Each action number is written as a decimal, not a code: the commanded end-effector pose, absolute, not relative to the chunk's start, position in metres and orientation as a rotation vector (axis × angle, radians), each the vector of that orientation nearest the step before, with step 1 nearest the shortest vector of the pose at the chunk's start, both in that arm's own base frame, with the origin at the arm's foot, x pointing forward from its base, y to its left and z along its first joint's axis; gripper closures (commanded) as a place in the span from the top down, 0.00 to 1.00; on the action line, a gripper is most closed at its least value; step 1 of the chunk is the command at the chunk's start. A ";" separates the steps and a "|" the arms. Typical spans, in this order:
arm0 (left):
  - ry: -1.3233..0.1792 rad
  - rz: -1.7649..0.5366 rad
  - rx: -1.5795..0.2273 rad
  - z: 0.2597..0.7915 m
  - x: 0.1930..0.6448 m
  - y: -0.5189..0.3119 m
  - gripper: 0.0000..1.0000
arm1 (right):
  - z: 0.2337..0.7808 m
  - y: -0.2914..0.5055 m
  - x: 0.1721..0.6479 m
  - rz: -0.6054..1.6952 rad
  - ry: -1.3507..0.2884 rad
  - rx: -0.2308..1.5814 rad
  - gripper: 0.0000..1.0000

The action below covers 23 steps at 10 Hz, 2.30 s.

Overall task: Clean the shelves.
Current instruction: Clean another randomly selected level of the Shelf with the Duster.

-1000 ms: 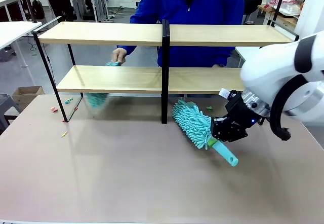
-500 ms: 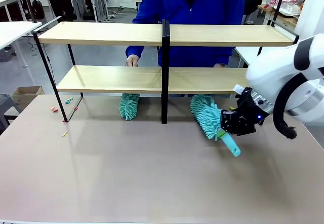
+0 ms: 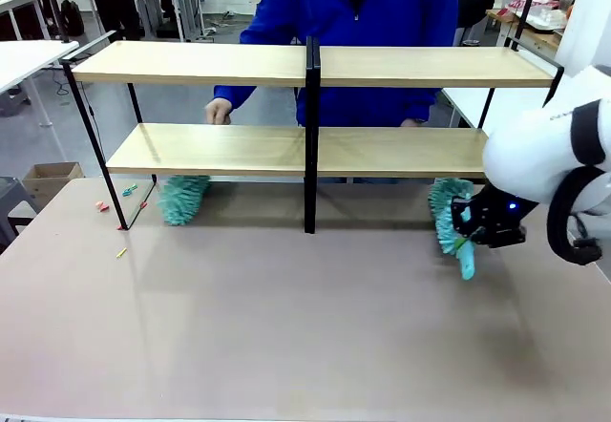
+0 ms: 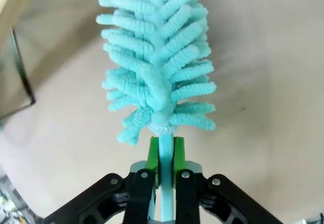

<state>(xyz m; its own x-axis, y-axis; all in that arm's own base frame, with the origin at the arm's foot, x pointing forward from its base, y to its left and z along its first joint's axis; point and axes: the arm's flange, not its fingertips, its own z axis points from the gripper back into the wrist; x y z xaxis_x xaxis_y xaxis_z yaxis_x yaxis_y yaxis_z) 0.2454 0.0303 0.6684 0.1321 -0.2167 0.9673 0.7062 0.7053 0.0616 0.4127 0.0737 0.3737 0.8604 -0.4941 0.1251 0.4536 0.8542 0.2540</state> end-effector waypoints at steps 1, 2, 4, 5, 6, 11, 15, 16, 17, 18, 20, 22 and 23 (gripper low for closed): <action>-1.269 -0.698 -0.461 0.667 0.245 0.029 1.00 | 0.378 0.058 0.350 -0.639 -0.217 0.090 0.12; -1.269 -0.698 -0.461 0.667 0.245 0.029 1.00 | 0.384 0.059 0.342 -0.658 -0.233 0.063 0.12; -1.269 -0.698 -0.461 0.667 0.245 0.029 1.00 | 0.386 0.075 0.336 -0.451 -0.251 0.203 0.12; -1.269 -0.698 -0.461 0.667 0.245 0.029 1.00 | 0.388 0.078 0.333 -0.391 -0.229 0.251 0.12; -1.269 -0.698 -0.461 0.667 0.245 0.029 1.00 | 0.389 0.078 0.332 -0.372 -0.219 0.256 0.12; -1.269 -0.698 -0.461 0.667 0.245 0.029 1.00 | 0.445 0.038 0.303 -0.020 0.155 0.559 0.12; -1.269 -0.698 -0.461 0.667 0.245 0.029 1.00 | 0.534 -0.056 0.240 0.308 0.413 0.636 0.12; -1.269 -0.698 -0.461 0.667 0.245 0.029 1.00 | 0.553 -0.074 0.224 0.366 0.354 0.671 0.12; -1.269 -0.698 -0.461 0.667 0.245 0.029 1.00 | 0.571 -0.087 0.211 0.418 0.212 0.704 0.12; -1.269 -0.698 -0.461 0.667 0.245 0.029 1.00 | 0.592 -0.096 0.198 0.544 0.039 0.732 0.12; -1.269 -0.698 -0.461 0.667 0.245 0.029 1.00 | 0.625 -0.111 0.180 0.742 -0.161 0.809 0.12; -1.269 -0.698 -0.461 0.667 0.245 0.029 1.00 | 0.654 -0.143 0.172 0.775 -0.545 0.907 0.12; -1.269 -0.698 -0.461 0.667 0.245 0.029 1.00 | 0.654 -0.151 0.177 0.734 -0.652 0.944 0.12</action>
